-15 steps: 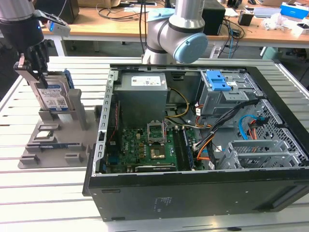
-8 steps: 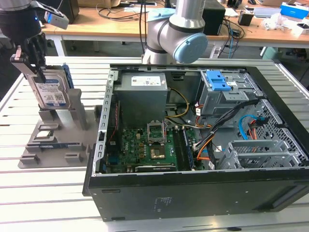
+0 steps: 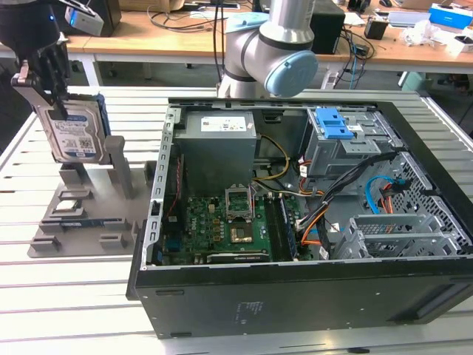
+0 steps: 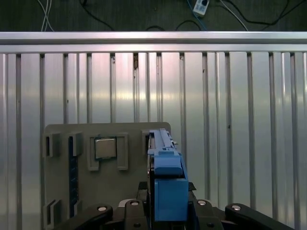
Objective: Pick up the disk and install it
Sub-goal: 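Pick up the disk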
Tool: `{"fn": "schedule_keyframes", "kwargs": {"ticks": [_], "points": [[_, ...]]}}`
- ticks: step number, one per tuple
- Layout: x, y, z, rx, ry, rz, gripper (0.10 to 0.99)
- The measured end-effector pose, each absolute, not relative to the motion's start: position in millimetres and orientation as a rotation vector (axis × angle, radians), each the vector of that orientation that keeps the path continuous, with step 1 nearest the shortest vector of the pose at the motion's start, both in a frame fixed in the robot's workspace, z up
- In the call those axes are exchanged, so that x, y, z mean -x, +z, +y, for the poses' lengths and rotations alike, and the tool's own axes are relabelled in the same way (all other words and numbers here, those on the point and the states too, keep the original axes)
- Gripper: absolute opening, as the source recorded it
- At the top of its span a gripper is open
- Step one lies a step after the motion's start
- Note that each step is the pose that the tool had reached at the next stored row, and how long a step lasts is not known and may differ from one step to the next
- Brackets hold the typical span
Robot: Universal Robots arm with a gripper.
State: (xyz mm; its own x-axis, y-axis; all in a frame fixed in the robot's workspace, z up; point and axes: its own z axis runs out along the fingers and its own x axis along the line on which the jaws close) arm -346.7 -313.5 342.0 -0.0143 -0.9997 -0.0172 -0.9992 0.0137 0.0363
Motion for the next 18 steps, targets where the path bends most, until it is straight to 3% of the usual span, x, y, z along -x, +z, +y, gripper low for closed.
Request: {"fn": "schedule_keyframes", "kwargs": {"ticks": [18], "points": [[346.6,369.1,-310.9,-2.196,-0.059,-2.227,0.369]]}}
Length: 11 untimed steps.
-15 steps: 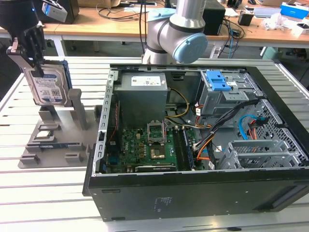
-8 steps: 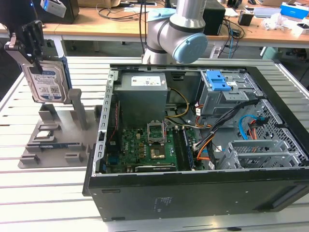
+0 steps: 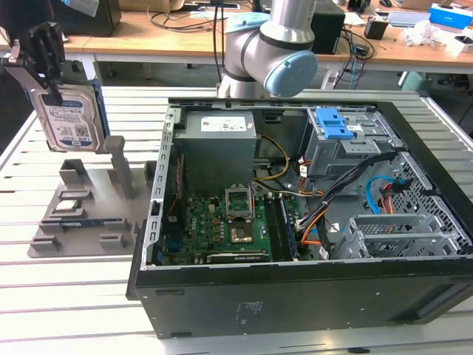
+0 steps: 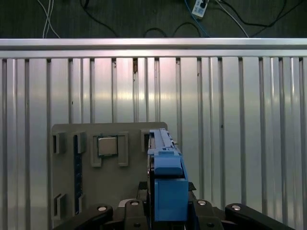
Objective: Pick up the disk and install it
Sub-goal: 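Pick up the disk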
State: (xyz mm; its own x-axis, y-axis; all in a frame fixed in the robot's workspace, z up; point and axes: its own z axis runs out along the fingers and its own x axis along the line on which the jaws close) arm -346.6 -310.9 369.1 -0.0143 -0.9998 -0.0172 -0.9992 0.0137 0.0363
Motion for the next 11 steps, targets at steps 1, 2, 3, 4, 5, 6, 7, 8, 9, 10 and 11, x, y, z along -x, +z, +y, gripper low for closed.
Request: {"fn": "schedule_keyframes", "kwargs": {"ticks": [1,2,3,4,5,6,7,8,9,10,11], "points": [[346.6,370.7,-310.8,-2.196,-0.059,-2.227,0.369],[346.6,372.9,-310.6,-2.196,-0.059,-2.227,0.369],[346.6,374.8,-310.6,-2.196,-0.059,-2.227,0.369],[346.6,377.0,-310.4,-2.196,-0.059,-2.227,0.369],[346.6,378.4,-310.3,-2.196,-0.059,-2.227,0.369],[346.5,379.9,-310.3,-2.196,-0.059,-2.227,0.369],[346.6,382.3,-310.1,-2.196,-0.059,-2.227,0.369],[346.6,385.7,-309.8,-2.196,-0.059,-2.227,0.369],[346.5,387.8,-309.7,-2.196,-0.059,-2.227,0.369],[346.5,389.2,-309.7,-2.196,-0.059,-2.227,0.369],[346.6,391.6,-309.5,-2.196,-0.059,-2.227,0.369]]}}
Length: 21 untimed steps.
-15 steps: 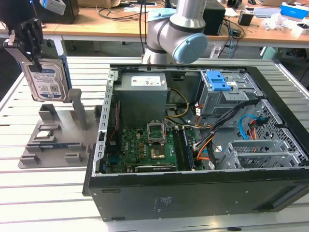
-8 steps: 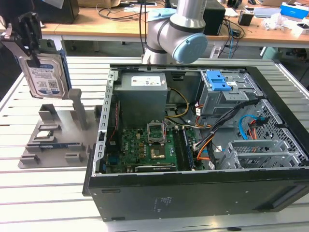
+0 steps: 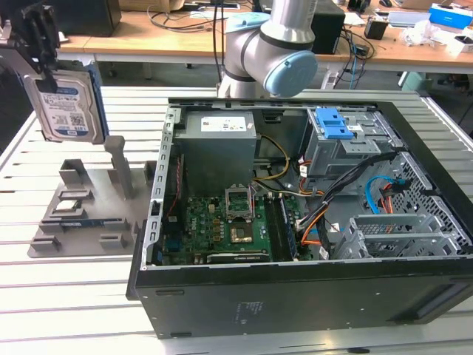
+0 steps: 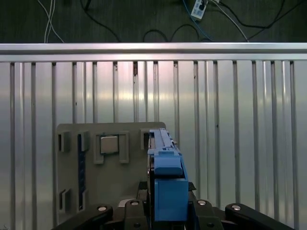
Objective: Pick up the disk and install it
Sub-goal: 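Pick up the disk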
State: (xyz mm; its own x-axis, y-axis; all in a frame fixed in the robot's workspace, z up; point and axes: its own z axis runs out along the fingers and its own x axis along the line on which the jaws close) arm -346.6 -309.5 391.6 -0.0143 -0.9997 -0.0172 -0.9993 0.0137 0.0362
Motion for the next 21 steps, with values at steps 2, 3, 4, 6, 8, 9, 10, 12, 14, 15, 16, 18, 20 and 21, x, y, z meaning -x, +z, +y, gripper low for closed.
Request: {"fn": "schedule_keyframes", "kwargs": {"ticks": [2,3,4,6,8,9,10,12,14,15,16,18,20,21], "points": [[346.5,398.6,-309.1,-2.196,-0.059,-2.227,0.369],[346.6,401.1,-308.9,-2.196,-0.059,-2.227,0.369],[346.6,403.0,-308.7,-2.196,-0.059,-2.227,0.369],[346.5,407.7,-308.3,-2.196,-0.059,-2.227,0.369],[346.5,415.0,-307.8,-2.196,-0.059,-2.227,0.369],[346.6,416.9,-307.6,-2.196,-0.059,-2.227,0.369],[346.5,418.7,-307.5,-2.196,-0.059,-2.227,0.369],[346.5,424.0,-307.2,-2.196,-0.059,-2.227,0.369],[346.6,430.7,-306.8,-2.196,-0.059,-2.227,0.369],[346.6,433.2,-306.7,-2.196,-0.059,-2.227,0.369],[346.6,435.4,-306.6,-2.196,-0.059,-2.227,0.369],[346.5,439.5,-306.4,-2.196,-0.059,-2.227,0.369],[346.5,443.1,-306.2,-2.196,-0.059,-2.227,0.369],[346.6,444.5,-306.2,-2.196,-0.059,-2.227,0.369]]}}
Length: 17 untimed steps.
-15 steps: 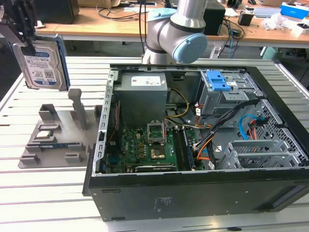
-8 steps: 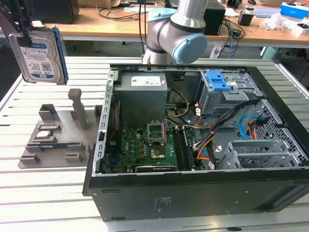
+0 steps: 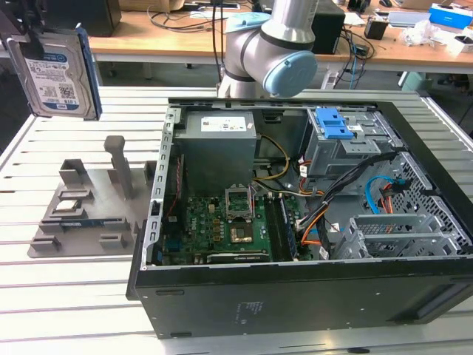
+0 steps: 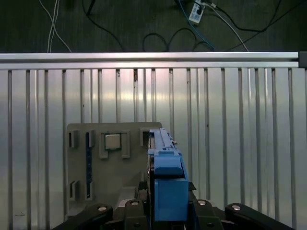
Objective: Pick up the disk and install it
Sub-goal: 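Pick up the disk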
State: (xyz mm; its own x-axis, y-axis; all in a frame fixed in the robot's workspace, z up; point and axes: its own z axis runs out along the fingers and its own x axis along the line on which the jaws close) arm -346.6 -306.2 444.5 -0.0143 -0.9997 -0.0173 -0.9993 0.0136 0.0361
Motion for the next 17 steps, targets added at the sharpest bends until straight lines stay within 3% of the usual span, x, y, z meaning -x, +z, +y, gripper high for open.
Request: {"fn": "schedule_keyframes", "kwargs": {"ticks": [17], "points": [[346.4,479.0,-305.8,-2.196,-0.059,-2.227,0.369]]}}
